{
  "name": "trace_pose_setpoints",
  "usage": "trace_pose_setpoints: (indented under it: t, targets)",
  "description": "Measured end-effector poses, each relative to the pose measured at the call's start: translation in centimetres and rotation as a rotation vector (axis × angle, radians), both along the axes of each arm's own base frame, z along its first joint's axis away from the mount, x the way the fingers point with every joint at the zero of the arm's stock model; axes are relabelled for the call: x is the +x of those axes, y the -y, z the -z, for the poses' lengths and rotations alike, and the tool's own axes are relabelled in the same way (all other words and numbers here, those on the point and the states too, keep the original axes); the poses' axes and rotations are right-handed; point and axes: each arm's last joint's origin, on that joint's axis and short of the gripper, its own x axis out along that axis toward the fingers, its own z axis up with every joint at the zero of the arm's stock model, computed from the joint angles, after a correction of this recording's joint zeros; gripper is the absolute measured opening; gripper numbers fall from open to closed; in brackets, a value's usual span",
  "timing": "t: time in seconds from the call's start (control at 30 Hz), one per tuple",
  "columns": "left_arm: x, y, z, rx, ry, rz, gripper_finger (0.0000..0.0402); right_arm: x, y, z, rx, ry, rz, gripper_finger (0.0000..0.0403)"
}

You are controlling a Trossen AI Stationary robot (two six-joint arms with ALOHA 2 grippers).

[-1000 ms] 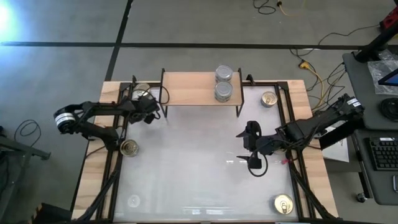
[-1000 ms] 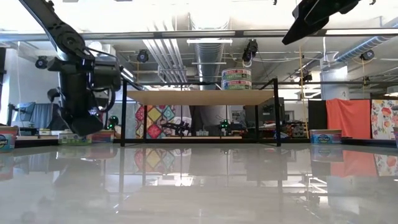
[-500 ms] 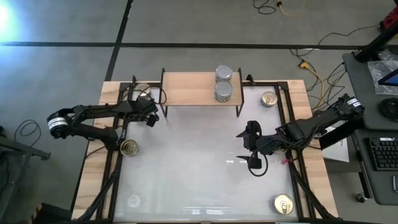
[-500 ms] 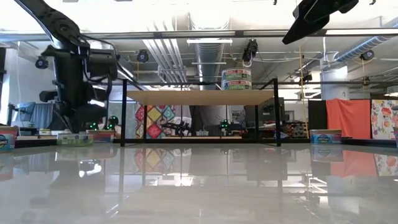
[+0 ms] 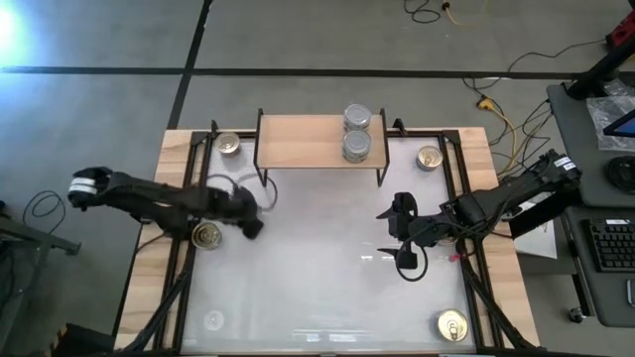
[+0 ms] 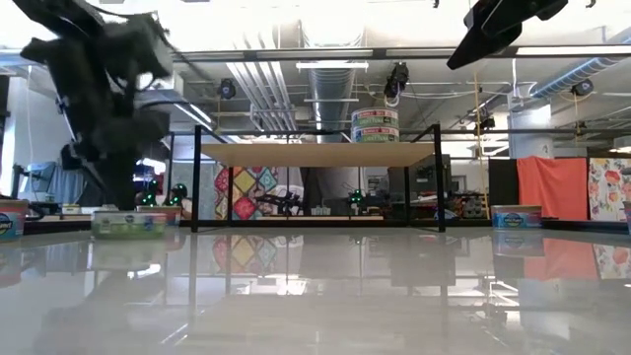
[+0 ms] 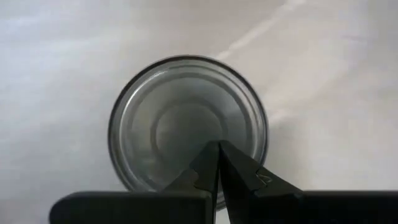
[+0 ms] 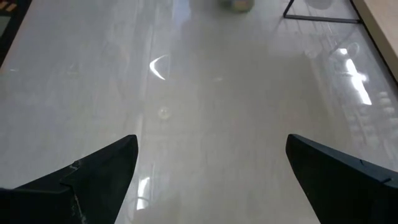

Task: Stack canned seafood by type on shelf
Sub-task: Stack the green tuna can on top of the green tuna can

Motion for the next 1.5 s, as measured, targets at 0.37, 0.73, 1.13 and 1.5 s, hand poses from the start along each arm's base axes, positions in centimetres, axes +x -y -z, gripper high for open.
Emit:
trace_pose_setpoints:
  t: [0.37,0.73,1.13,1.5]
  targets:
    - [3.8,8.3,-1.9,0.005,0.361,0.457,0.0000,0.1,0.0,-0.1,0.001,0.015,-0.005,0.0400]
    - [2.0,10.3,0.5,-0.001,0.211,0.322,0.0000,1.4,-0.6,1.6,-0.016,-0.008,-0.012,0.0400]
    - [6.6,7.7,3.6,0.155,0.257,0.316,0.0000,2.6,-1.1,3.1,-0.049,-0.047,-0.030,0.0400]
    - [14.0,3.8,3.9,0.212,0.524,0.448,0.0000,3.1,-1.2,3.5,-0.061,-0.043,-0.040,0.0400]
